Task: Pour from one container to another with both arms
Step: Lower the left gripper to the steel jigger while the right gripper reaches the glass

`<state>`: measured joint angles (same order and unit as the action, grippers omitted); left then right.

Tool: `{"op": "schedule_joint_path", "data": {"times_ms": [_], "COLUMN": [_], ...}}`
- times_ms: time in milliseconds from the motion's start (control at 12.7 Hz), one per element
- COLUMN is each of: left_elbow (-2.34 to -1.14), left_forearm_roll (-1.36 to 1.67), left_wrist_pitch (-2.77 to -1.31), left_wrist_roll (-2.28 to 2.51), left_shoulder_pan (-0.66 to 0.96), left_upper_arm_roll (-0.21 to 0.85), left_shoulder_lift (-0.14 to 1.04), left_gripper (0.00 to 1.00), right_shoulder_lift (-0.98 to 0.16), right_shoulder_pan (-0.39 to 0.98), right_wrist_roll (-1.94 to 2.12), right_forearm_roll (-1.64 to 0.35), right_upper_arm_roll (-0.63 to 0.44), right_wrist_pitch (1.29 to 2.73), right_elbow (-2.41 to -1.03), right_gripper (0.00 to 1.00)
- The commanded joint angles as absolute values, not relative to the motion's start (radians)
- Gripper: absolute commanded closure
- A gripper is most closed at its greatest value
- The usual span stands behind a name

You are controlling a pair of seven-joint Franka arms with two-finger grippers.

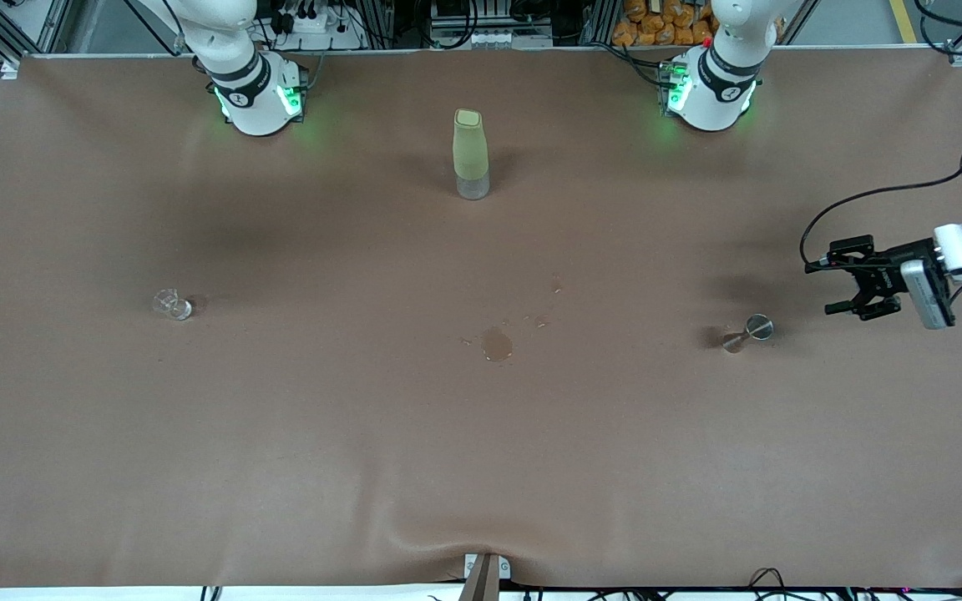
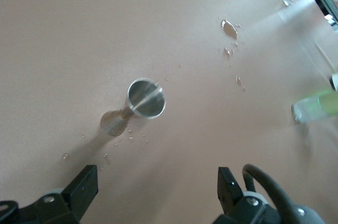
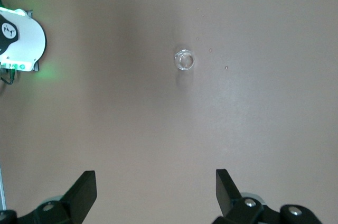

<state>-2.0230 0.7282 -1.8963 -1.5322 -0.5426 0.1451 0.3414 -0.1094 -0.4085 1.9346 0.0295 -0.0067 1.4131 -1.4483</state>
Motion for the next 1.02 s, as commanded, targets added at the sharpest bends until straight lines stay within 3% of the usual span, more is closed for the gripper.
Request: {"op": "schedule_joint_path", "data": {"times_ms": [0,314,942], "left_elbow": [-1.932,-1.784,-1.782], "left_forearm_roll": [0.761,0.874,1.031], "left_wrist_pitch": [-1.876,-1.813,-1.78], "left_wrist_roll": [-1.742,-2.099,-2.615], "left_shoulder_pan": [-0.583,-0.591,-0.575], "left_upper_arm_roll": [0.156,0.158,0.173], "left_shoulder_lift": [0.476,0.698,0.819], "left_gripper": [0.0,0.0,0.0], "right_shoulder_lift": [-0.106,-0.204,-0.526], "right_shoulder_pan": [-0.439,-0.419,-0.373], "right_wrist_roll": [2.006,2.162,2.535], "right_forearm_roll": [-0.006,-0.214,-0.593], "right_upper_arm_roll": [0.003,-0.118,-0.305], "right_wrist_pitch": [1.43,1.43,1.456], "right_elbow": [-1.495,-1.522,-1.528], "right_gripper": [0.0,0.0,0.0]}}
